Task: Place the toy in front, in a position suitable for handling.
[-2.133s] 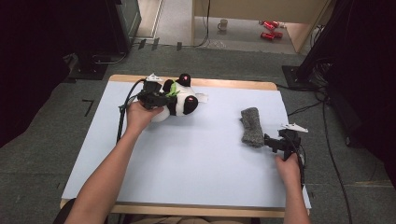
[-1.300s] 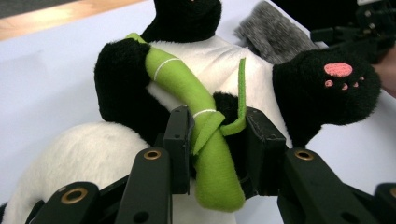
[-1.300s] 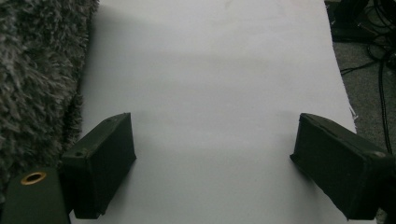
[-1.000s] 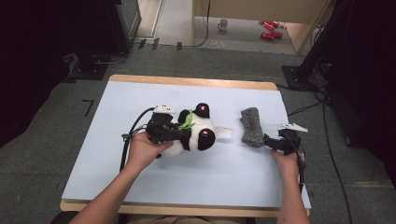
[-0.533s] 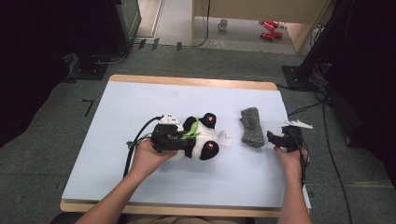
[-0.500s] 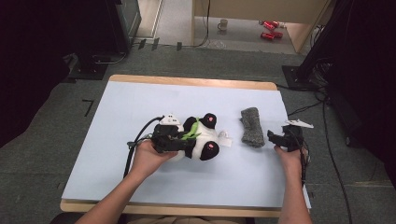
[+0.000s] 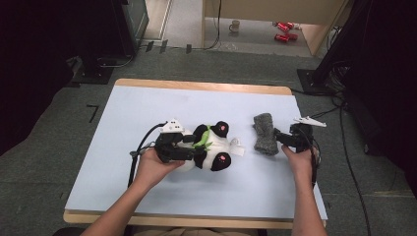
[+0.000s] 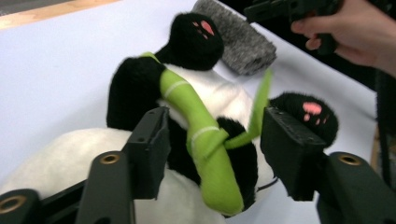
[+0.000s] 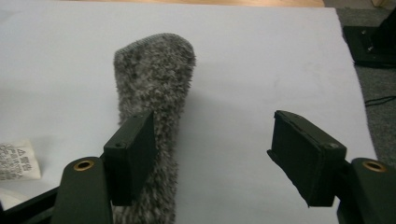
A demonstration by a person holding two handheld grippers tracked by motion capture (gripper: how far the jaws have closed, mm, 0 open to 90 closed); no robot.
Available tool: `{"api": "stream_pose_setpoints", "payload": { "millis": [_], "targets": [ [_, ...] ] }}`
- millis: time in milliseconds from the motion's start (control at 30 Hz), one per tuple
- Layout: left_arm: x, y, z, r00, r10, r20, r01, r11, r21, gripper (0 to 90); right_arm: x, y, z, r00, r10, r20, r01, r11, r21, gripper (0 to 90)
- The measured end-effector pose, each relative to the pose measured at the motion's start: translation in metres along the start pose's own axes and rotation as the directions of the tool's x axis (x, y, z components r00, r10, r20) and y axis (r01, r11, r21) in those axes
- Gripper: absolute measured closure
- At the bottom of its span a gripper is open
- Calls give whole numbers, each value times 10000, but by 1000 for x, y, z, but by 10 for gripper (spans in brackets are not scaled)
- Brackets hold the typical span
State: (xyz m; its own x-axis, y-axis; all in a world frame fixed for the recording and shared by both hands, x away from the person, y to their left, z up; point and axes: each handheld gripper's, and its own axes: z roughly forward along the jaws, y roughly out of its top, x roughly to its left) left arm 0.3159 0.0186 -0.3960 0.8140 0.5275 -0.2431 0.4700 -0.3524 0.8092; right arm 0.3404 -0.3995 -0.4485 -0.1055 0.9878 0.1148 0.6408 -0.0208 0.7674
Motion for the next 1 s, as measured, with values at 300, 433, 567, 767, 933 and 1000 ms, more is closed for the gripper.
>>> {"api": "stream_pose_setpoints", "payload": {
  "millis": [300, 433, 567, 767, 933, 1000],
  "targets": [
    [6, -3, -23, 9982, 29, -593, -41, 9998, -202, 357, 14, 11, 1, 9991, -186, -382, 178, 9996, -206, 334],
    [11, -6, -35, 9945, 199, -1033, -221, 9996, -196, 341, 20, 15, 1, 9983, -186, -553, 171, 9995, -281, 337],
    [20, -14, -47, 9909, 134, -1343, -175, 9994, -295, 319, 24, 14, 12, 9969, -379, -684, 392, 9991, 172, 366],
    [31, -32, -57, 9855, 22, -1698, -54, 9998, -183, 303, 28, 8, 30, 9957, -597, -708, 654, 9947, 799, 379],
    [36, -43, -54, 9842, 0, -1773, -9, 10000, -52, 299, 29, 5, 40, 9951, -621, -776, 713, 9899, 1224, 403],
    [38, -47, -52, 9851, -140, -1716, 124, 9999, -108, 299, 28, 3, 44, 9941, -693, -833, 811, 9858, 1470, 439]
  ]
}}
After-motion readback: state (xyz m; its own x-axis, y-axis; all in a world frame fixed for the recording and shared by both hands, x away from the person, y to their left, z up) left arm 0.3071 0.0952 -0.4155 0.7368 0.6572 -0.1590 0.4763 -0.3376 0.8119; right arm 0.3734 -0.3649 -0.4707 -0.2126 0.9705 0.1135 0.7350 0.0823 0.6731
